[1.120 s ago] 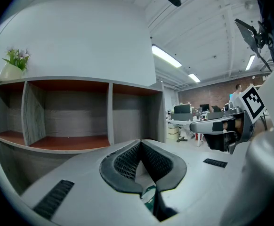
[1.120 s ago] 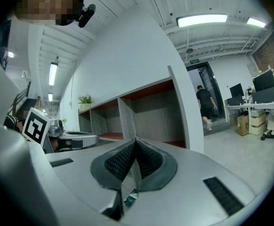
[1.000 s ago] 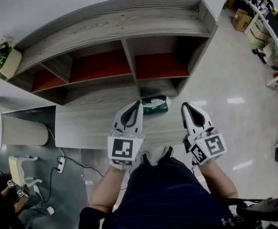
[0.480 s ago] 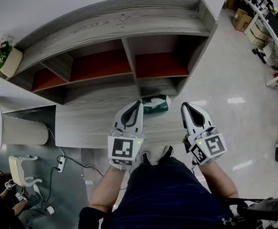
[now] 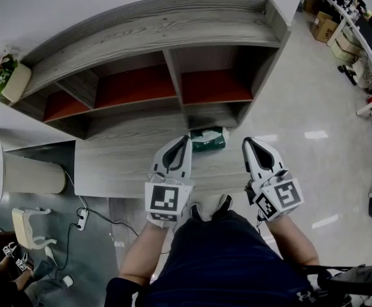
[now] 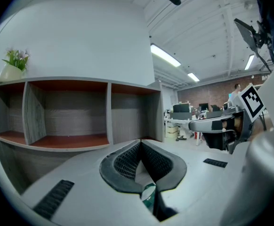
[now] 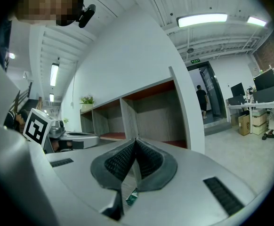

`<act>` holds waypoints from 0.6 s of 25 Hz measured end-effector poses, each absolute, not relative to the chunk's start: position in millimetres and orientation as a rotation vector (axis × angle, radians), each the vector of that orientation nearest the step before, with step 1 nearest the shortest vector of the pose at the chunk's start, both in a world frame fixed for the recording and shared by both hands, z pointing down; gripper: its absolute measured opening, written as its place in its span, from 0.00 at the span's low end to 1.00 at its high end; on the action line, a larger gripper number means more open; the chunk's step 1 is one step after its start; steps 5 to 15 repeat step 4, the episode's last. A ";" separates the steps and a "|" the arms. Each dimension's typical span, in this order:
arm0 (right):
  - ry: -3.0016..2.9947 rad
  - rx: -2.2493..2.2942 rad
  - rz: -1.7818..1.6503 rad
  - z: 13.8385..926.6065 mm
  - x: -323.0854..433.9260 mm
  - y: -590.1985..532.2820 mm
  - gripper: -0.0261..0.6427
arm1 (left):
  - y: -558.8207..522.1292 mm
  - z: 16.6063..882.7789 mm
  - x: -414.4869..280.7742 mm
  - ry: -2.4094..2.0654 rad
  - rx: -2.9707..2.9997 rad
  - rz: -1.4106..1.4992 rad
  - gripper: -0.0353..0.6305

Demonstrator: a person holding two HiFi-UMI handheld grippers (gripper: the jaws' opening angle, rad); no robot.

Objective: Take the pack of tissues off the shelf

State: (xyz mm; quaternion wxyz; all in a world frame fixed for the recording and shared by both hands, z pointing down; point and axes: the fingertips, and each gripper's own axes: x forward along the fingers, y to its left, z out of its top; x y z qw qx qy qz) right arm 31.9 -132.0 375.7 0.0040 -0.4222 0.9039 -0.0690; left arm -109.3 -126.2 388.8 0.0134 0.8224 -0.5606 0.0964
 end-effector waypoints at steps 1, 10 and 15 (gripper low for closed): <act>2.832 -1.324 -0.217 375.8 32.3 -131.8 0.06 | -125.8 389.0 -109.1 -1.746 2.562 0.302 0.08; 2.831 -1.325 -0.218 376.2 33.6 -130.7 0.06 | -124.5 389.6 -108.6 -1.746 2.561 0.306 0.08; 2.831 -1.325 -0.218 376.2 33.6 -130.7 0.06 | -124.5 389.6 -108.6 -1.746 2.561 0.306 0.08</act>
